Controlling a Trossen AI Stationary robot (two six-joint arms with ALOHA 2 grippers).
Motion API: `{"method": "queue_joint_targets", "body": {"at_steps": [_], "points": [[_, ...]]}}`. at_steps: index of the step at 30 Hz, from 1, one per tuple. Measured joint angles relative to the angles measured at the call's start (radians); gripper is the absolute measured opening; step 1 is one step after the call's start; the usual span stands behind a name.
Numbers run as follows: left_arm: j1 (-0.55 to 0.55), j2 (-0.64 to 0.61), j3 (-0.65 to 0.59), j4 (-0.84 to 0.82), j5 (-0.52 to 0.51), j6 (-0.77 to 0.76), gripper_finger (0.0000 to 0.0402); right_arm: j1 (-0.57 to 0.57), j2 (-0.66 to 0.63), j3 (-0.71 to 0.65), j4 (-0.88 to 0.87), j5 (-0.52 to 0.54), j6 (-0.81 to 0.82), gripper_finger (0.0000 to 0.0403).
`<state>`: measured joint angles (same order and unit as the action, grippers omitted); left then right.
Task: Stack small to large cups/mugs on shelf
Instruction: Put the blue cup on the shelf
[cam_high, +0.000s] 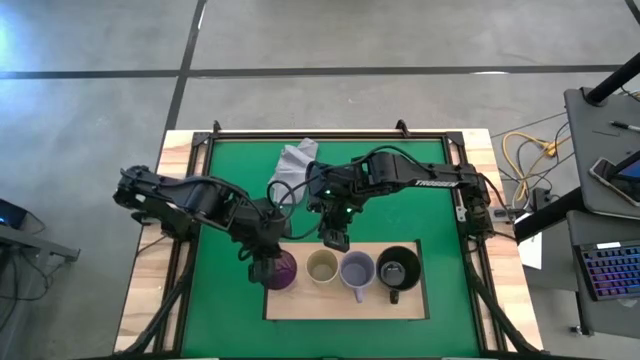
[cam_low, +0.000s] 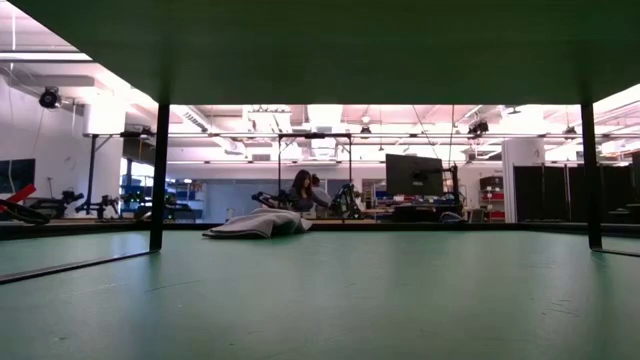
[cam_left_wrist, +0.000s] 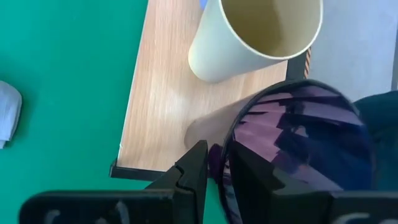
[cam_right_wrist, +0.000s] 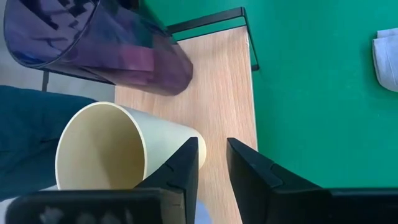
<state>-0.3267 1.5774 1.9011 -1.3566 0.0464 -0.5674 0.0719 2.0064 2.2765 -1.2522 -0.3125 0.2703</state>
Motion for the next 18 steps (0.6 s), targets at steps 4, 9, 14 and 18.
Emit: {"method": "queue_joint_targets", "body": {"at_steps": [4,9,14,18], "points": [[0.0,-0.003,0.003,0.005,-0.002,0.0,0.0052,0.0,0.0,0.0,0.0,0.0,0.002,0.0081],[0.001,-0.003,0.003,0.006,-0.002,0.006,0.0052,0.0,0.0,0.0,0.0,0.0,0.004,0.0084],[0.001,-0.005,0.014,0.012,-0.007,0.006,0.0052,0.0,0.0,0.0,0.0,0.0,0.006,0.008],[0.001,-0.008,0.025,0.012,-0.037,0.008,0.0052,0.0,0.0,0.0,0.0,0.0,0.006,0.0083]]}}
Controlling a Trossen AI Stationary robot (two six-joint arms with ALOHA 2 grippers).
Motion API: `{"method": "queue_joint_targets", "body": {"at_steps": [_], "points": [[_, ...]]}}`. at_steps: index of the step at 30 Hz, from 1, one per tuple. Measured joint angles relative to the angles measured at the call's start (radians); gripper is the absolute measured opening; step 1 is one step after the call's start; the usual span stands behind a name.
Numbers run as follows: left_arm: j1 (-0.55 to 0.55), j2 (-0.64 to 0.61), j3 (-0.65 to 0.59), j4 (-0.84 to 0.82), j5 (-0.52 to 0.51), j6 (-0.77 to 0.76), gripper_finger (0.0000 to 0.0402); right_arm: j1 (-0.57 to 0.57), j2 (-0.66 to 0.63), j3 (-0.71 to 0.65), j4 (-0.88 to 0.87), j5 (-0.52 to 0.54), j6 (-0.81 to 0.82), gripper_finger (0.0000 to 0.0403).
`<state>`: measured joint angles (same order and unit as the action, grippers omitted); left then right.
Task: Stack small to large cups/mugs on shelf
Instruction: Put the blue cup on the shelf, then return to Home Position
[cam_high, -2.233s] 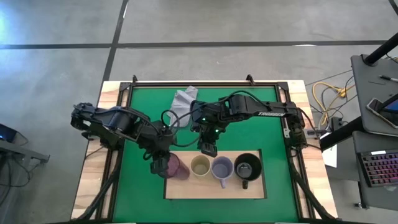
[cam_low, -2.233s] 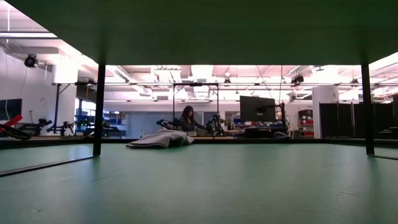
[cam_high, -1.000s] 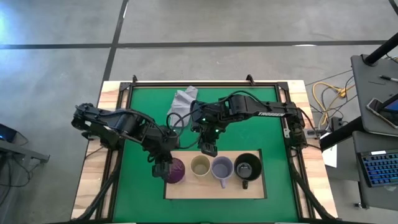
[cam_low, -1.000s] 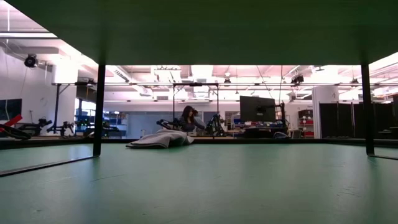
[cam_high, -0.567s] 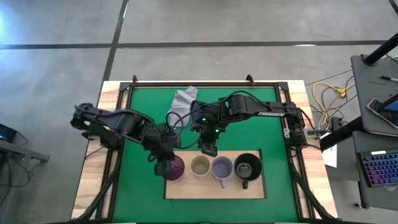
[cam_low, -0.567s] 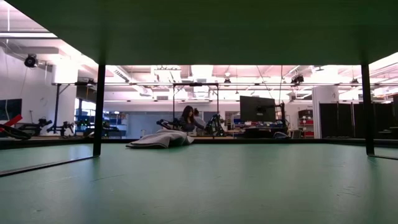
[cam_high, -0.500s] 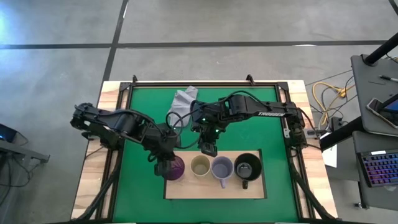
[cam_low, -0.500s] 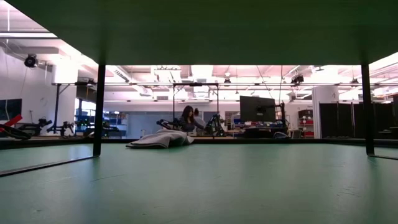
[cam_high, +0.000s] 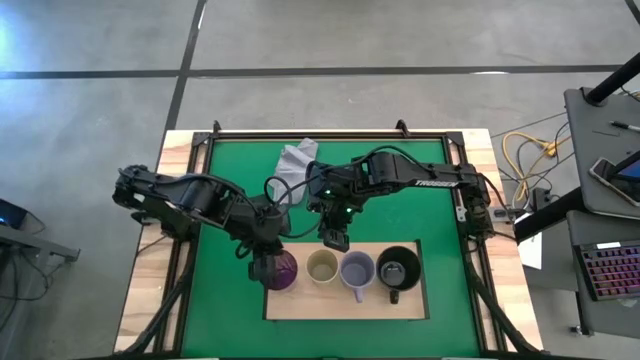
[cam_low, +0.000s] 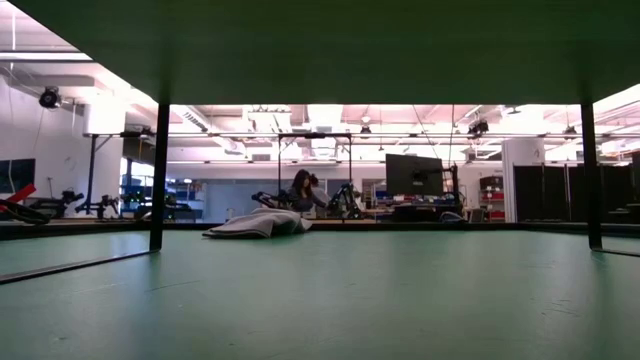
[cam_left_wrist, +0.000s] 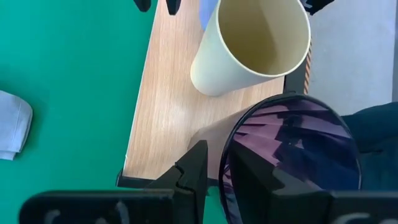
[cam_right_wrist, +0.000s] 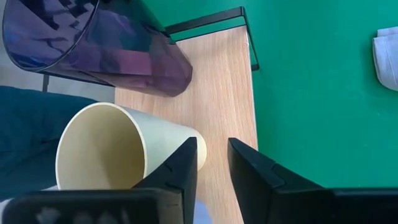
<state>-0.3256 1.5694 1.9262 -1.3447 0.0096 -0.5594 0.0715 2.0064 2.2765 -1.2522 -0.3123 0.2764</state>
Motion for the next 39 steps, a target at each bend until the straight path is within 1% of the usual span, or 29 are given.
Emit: {"method": "queue_joint_targets", "body": {"at_steps": [4,8,10,12,14,16,20,21,22,23,25,26,27,29,30,31,32,33,34,35,37,39], "points": [[0.0,-0.001,0.008,-0.001,-0.001,0.0,0.0052,0.0,0.0,0.0,0.0,0.0,-0.005,0.0088],[0.0,-0.027,0.027,-0.005,-0.018,0.0,0.0052,-0.006,-0.003,0.0,0.0,0.001,-0.027,0.0088],[0.0,-0.053,0.054,-0.006,-0.032,0.001,0.0052,-0.015,-0.015,-0.001,0.003,0.02,-0.047,0.0085],[0.0,-0.083,0.103,-0.003,-0.058,0.004,0.0052,-0.034,-0.037,0.012,0.004,0.07,-0.076,0.0081],[0.0,-0.12,0.161,0.012,-0.097,0.045,0.0052,-0.065,-0.064,0.061,0.002,0.124,-0.097,0.0077],[-0.001,-0.17,0.197,0.043,-0.168,0.093,0.0052,-0.098,-0.12,0.077,0.022,0.157,-0.076,0.0074],[-0.005,-0.278,0.202,0.141,-0.365,0.144,0.0052,-0.14,-0.258,0.067,0.06,0.189,0.116,0.0067],[-0.005,-0.301,0.194,0.162,-0.386,0.098,0.0052,-0.142,-0.286,0.066,0.064,0.208,0.141,0.0066],[-0.005,-0.313,0.179,0.168,-0.39,0.066,0.0052,-0.137,-0.313,0.066,0.079,0.222,0.127,0.0066],[-0.009,-0.326,0.16,0.175,-0.389,0.08,0.0052,-0.12,-0.342,0.066,0.086,0.221,0.078,0.0066],[-0.042,-0.346,0.08,0.199,-0.388,0.165,0.0052,-0.045,-0.393,0.054,0.079,0.209,-0.06,0.0067],[-0.067,-0.366,0.019,0.225,-0.388,0.162,0.0052,0.012,-0.421,0.039,0.085,0.217,-0.087,0.0068],[-0.098,-0.394,-0.056,0.298,-0.387,0.146,0.0052,0.071,-0.44,0.015,0.093,0.248,-0.08,0.0069],[-0.152,-0.455,-0.239,0.537,-0.385,0.169,0.0052,0.172,-0.479,-0.063,0.093,0.345,-0.031,0.0071],[-0.164,-0.491,-0.348,0.673,-0.38,0.2,0.0052,0.215,-0.499,-0.126,0.115,0.4,-0.021,0.0072],[-0.167,-0.532,-0.449,0.83,-0.368,0.234,0.0052,0.25,-0.519,-0.198,0.188,0.445,-0.018,0.0073],[-0.167,-0.58,-0.546,0.976,-0.336,0.257,0.0052,0.274,-0.54,-0.281,0.308,0.465,-0.023,0.0075],[-0.167,-0.625,-0.642,1.097,-0.291,0.278,0.0052,0.285,-0.565,-0.37,0.445,0.456,-0.047,0.0075],[-0.167,-0.671,-0.743,1.177,-0.243,0.3,0.0052,0.286,-0.591,-0.46,0.555,0.405,-0.077,0.0076],[-0.165,-0.718,-0.828,1.244,-0.213,0.325,0.0052,0.274,-0.625,-0.545,0.632,0.345,-0.094,0.0077],[-0.165,-0.827,-0.942,1.391,-0.205,0.369,0.0052,0.215,-0.726,-0.691,0.717,0.247,-0.08,0.0077],[-0.159,-0.984,-1.022,1.348,-0.248,0.42,0.0052,0.123,-0.848,-0.804,0.761,0.2,-0.065,0.0076]]}}
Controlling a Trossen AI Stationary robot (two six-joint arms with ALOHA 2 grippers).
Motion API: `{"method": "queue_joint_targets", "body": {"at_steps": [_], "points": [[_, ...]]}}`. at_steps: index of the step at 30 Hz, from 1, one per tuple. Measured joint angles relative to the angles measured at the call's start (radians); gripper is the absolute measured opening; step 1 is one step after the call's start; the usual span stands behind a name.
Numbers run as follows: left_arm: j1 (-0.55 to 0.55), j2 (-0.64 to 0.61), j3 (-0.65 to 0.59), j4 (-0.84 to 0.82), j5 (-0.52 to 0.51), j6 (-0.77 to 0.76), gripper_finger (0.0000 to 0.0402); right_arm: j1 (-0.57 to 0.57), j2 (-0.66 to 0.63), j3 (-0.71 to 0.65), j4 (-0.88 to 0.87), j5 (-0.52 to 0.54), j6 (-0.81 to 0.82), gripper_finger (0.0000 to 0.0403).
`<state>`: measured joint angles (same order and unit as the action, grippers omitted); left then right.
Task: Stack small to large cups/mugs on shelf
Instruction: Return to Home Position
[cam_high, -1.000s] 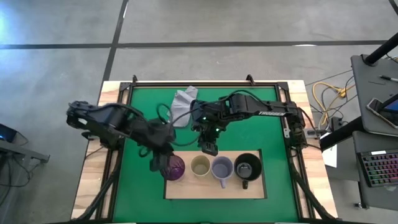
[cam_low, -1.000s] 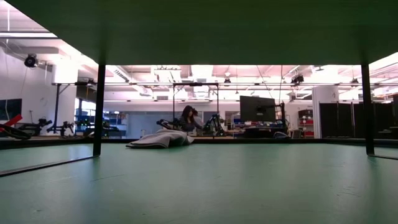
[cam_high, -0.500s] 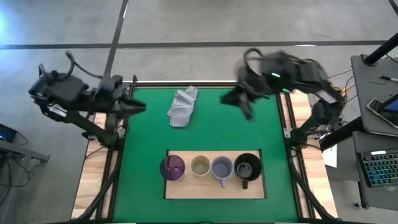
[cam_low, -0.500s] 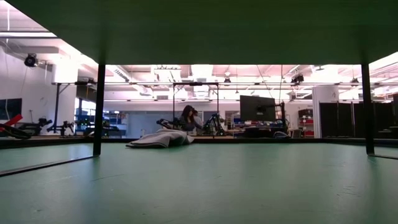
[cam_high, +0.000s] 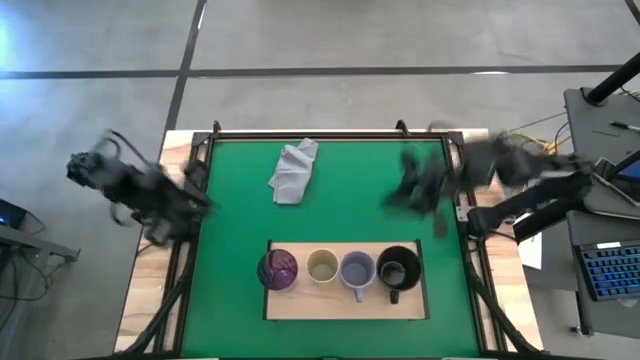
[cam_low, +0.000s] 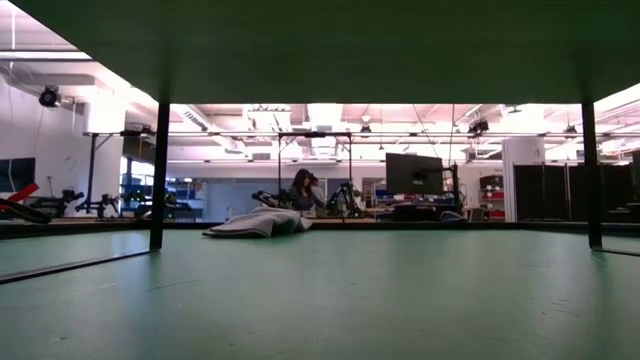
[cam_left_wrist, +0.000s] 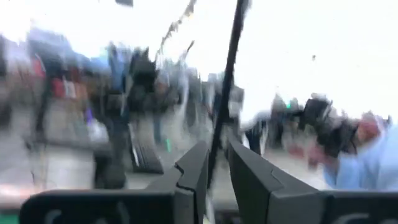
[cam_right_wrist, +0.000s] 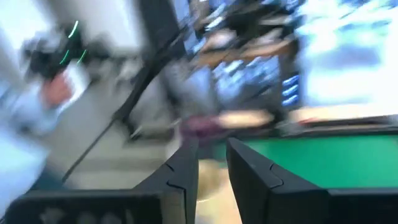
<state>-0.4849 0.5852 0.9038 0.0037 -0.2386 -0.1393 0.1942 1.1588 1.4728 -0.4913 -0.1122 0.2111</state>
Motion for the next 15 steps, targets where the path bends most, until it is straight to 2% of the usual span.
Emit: {"method": "queue_joint_targets", "body": {"at_steps": [2,3,7,9,12,14,15], "points": [[0.001,-0.107,-0.036,0.012,-0.011,0.067,0.0052,-0.092,-0.118,-0.091,0.02,-0.031,-0.006,0.0074],[0.001,-0.166,-0.048,-0.039,-0.032,0.087,0.0052,-0.136,-0.17,-0.131,0.028,-0.046,-0.001,0.0073],[0.0,-0.363,-0.095,-0.218,-0.122,0.043,0.0052,-0.269,-0.372,-0.301,0.083,-0.084,0.0,0.0069],[0.001,-0.433,-0.162,-0.261,-0.143,0.042,0.0052,-0.297,-0.454,-0.392,0.137,-0.078,0.007,0.0069],[0.001,-0.544,-0.247,-0.24,-0.16,0.042,0.0052,-0.308,-0.548,-0.538,0.185,-0.072,0.028,0.0072],[0.001,-0.554,-0.29,-0.203,-0.204,0.043,0.0052,-0.304,-0.609,-0.643,0.244,-0.09,0.043,0.0075],[-0.001,-0.554,-0.303,-0.247,-0.26,0.04,0.0052,-0.306,-0.64,-0.695,0.287,-0.089,0.047,0.0076]]}}
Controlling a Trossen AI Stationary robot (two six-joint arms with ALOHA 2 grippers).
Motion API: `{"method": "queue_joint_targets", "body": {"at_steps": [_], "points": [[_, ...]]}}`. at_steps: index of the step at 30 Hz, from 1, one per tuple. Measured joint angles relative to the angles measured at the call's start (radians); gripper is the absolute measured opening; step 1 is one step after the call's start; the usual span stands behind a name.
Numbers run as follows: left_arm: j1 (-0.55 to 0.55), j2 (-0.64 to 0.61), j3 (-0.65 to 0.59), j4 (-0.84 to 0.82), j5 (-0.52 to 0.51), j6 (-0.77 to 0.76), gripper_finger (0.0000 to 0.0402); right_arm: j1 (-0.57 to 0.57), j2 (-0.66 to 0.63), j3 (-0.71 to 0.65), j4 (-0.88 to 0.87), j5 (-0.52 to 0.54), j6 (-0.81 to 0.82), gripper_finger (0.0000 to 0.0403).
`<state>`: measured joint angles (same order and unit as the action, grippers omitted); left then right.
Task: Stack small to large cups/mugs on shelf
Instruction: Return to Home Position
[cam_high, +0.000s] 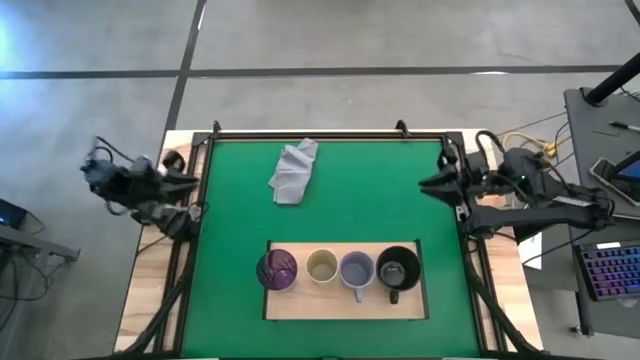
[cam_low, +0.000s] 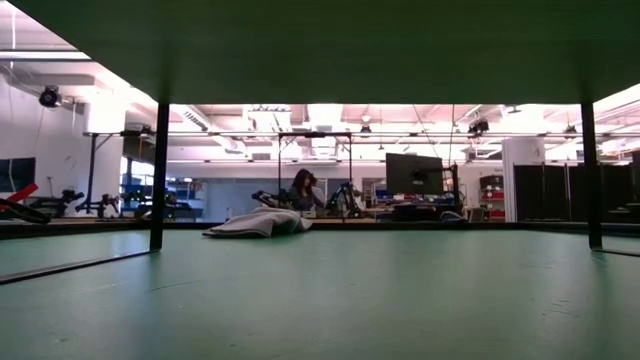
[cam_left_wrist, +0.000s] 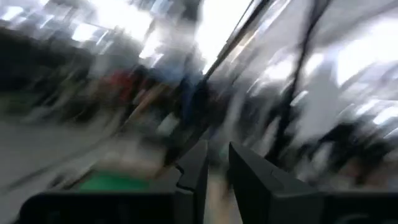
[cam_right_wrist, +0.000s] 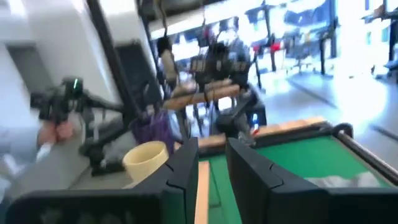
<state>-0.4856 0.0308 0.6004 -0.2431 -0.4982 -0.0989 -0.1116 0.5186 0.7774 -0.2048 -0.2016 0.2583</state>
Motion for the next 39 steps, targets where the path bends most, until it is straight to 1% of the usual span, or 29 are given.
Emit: {"method": "queue_joint_targets", "body": {"at_steps": [1,3,5,6,7,10,14,18,21,24,26,30,35,39], "points": [[0.002,-0.001,-0.013,-0.05,-0.042,-0.011,0.0052,0.0,-0.031,-0.048,0.045,0.005,0.003,0.0077],[0.001,0.001,-0.021,-0.03,-0.072,-0.047,0.0052,-0.002,-0.096,-0.146,0.14,0.021,0.002,0.0079],[0.001,0.004,-0.047,-0.048,-0.15,-0.085,0.0052,-0.001,-0.149,-0.239,0.218,0.016,-0.01,0.0079],[0.001,0.006,-0.061,-0.068,-0.162,-0.11,0.0052,0.0,-0.178,-0.284,0.254,0.011,-0.015,0.0079],[-0.001,-0.004,-0.072,-0.097,-0.167,-0.122,0.0052,-0.001,-0.204,-0.328,0.289,0.014,-0.016,0.0077],[0.001,-0.002,-0.078,-0.109,-0.169,-0.155,0.0052,-0.005,-0.279,-0.428,0.382,0.049,-0.015,0.0072],[0.001,-0.002,-0.122,-0.127,-0.171,-0.214,0.0052,-0.006,-0.358,-0.526,0.391,0.103,0.012,0.0068],[0.001,-0.002,-0.181,-0.15,-0.175,-0.334,0.0052,-0.005,-0.429,-0.601,0.424,0.097,0.029,0.0071],[0.0,-0.003,-0.241,-0.085,-0.194,-0.363,0.0052,-0.005,-0.475,-0.647,0.43,0.104,0.03,0.0074],[0.001,-0.003,-0.288,-0.032,-0.207,-0.36,0.0052,-0.005,-0.52,-0.684,0.469,0.129,0.024,0.0077],[0.001,-0.003,-0.311,-0.013,-0.212,-0.366,0.0052,-0.006,-0.518,-0.709,0.506,0.139,0.012,0.0077],[0.001,-0.003,-0.375,0.083,-0.215,-0.364,0.0052,-0.01,-0.52,-0.766,0.604,0.162,0.009,0.0072],[0.002,-0.003,-0.47,0.194,-0.217,-0.359,0.0052,-0.01,-0.519,-0.769,0.619,0.177,0.025,0.0068],[0.004,-0.003,-0.584,0.365,-0.217,-0.36,0.0052,-0.01,-0.517,-0.768,0.629,0.18,0.012,0.0072]]}}
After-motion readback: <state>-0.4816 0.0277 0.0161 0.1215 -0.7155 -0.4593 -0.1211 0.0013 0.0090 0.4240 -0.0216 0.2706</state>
